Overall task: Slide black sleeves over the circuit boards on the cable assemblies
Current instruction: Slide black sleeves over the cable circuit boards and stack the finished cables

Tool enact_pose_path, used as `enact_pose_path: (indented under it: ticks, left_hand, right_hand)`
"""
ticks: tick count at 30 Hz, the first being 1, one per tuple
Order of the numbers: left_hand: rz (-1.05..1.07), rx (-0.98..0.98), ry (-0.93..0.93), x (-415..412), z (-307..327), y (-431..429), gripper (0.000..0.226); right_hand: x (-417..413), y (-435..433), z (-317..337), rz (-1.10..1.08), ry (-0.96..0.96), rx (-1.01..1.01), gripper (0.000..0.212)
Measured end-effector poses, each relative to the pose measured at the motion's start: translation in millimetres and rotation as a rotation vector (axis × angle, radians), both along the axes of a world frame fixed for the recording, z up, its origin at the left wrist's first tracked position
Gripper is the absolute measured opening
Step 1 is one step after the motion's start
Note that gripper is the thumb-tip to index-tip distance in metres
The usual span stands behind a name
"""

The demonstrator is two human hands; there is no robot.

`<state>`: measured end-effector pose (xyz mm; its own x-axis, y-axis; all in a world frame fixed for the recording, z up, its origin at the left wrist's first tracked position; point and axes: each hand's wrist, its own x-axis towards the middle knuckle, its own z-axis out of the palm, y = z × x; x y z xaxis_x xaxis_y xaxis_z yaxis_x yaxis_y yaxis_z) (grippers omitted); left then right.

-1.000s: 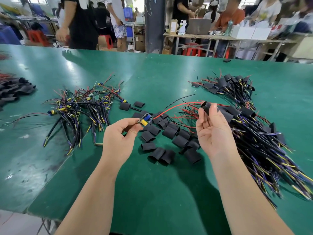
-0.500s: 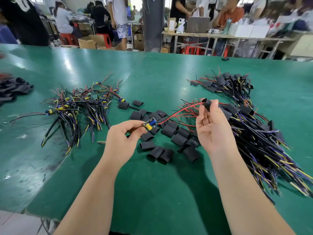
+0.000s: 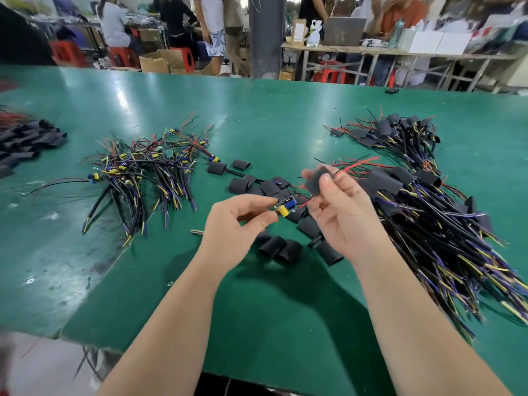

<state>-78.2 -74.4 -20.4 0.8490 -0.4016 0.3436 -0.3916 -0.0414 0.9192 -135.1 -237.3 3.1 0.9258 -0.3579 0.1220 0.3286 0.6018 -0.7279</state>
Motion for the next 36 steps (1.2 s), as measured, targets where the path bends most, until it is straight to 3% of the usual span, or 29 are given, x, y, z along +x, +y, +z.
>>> enact_pose_path:
  ticks: [5,14,19,26,31,36]
  left_hand:
    - [-0.044,-0.152,0.097,-0.4,3.4,1.7,0.023]
    - [-0.102,-0.174,0.178,-0.6,4.9,4.5,0.015]
    - [-0.101,-0.156,0.213,-0.9,4.0,3.9,0.014]
    - [-0.091,-0.142,0.221,0.2,3.4,3.3,0.020]
    - [-0.057,-0.162,0.225,1.9,3.1,3.1,0.017]
    - [-0.077,-0.160,0.221,1.4,2.2,3.6,0.018]
  right_hand:
    - [2.3,11.7,-5.3,0.006,0.029,-0.142,0.032]
    - [-0.7,8.6,-7.5,0.152,-0.033,-0.226,0.023]
    - [0.7,8.6,-10.5,-0.010,0.052,-0.421,0.017]
    - [1.2,15.7,-14.0,-0.084,0.137,-0.513,0.005]
    - [-1.5,13.7,-9.3,-0.011,0.183,-0.462,0.024]
    - [1.6,15.3,-12.7,-0.038,0.237,-0.457,0.018]
